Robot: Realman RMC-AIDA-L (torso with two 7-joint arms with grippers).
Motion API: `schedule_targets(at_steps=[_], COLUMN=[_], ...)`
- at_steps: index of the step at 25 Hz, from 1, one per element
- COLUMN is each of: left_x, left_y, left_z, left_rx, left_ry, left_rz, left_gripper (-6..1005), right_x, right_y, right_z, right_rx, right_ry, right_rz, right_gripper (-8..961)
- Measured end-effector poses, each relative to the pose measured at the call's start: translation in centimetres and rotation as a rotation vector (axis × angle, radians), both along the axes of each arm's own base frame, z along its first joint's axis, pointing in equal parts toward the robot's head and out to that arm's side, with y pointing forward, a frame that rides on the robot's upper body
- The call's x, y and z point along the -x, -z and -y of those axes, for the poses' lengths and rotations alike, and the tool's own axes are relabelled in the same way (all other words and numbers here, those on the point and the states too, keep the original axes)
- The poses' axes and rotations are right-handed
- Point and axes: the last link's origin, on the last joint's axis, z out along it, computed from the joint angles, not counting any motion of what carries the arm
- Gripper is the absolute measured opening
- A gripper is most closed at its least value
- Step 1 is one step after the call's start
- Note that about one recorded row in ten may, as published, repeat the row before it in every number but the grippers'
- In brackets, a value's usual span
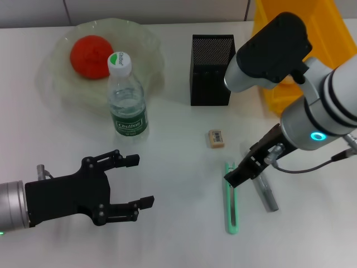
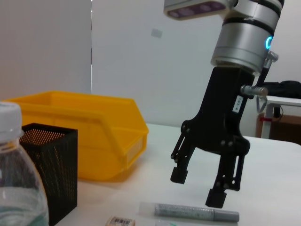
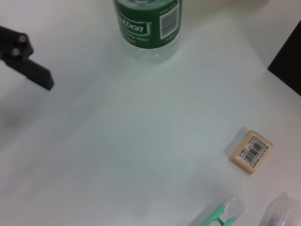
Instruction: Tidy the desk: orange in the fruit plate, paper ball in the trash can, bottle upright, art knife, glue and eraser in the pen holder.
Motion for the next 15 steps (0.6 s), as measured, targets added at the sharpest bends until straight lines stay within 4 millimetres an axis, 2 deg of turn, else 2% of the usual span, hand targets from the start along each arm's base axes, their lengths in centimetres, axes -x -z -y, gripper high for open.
schedule_targets(at_steps=[15], left_x=[0.3], left_y=[0.4], left_z=[0.1], left_rx=[0.004], left_ry=[-0.019], left_rz=[-0.008], left_gripper=[857], right_x=[-1.8], right_y=[2.9], right_z=[-1.3], right_rx=[0.011], right_ry=[0.053], right_rz=[-0.014], right_gripper=[833])
